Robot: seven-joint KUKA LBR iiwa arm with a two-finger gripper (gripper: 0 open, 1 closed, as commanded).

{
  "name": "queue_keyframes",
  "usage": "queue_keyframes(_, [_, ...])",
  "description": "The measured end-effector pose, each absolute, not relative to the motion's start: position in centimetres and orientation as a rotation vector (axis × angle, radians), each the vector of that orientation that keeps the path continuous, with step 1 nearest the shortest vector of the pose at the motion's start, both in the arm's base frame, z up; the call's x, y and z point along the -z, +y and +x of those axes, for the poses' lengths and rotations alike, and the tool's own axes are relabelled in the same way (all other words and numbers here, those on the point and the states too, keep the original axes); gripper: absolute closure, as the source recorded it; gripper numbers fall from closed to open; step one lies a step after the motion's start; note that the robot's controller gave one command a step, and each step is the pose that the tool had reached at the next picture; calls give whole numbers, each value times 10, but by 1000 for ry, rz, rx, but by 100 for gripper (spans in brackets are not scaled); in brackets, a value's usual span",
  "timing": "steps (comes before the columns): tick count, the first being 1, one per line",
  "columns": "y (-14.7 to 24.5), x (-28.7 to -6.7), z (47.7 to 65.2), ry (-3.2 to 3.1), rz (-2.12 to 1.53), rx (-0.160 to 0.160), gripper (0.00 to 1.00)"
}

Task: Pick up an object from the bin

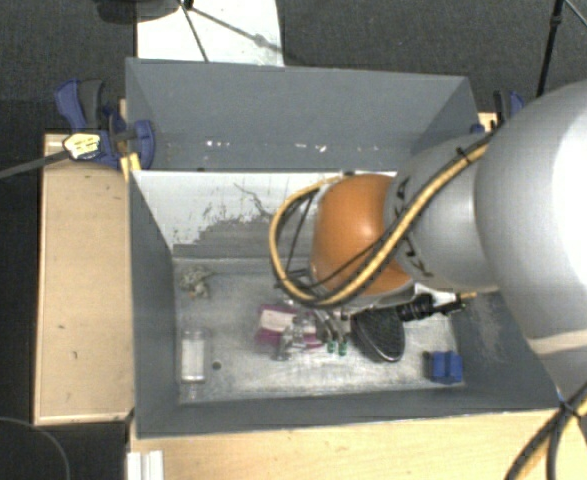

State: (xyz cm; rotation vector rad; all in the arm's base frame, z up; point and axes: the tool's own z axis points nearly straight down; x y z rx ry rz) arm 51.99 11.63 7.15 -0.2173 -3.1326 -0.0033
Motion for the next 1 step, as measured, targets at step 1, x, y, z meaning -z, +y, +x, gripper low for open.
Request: queue_keyframes(1, [117,-210,521,-3148,95,2,100])
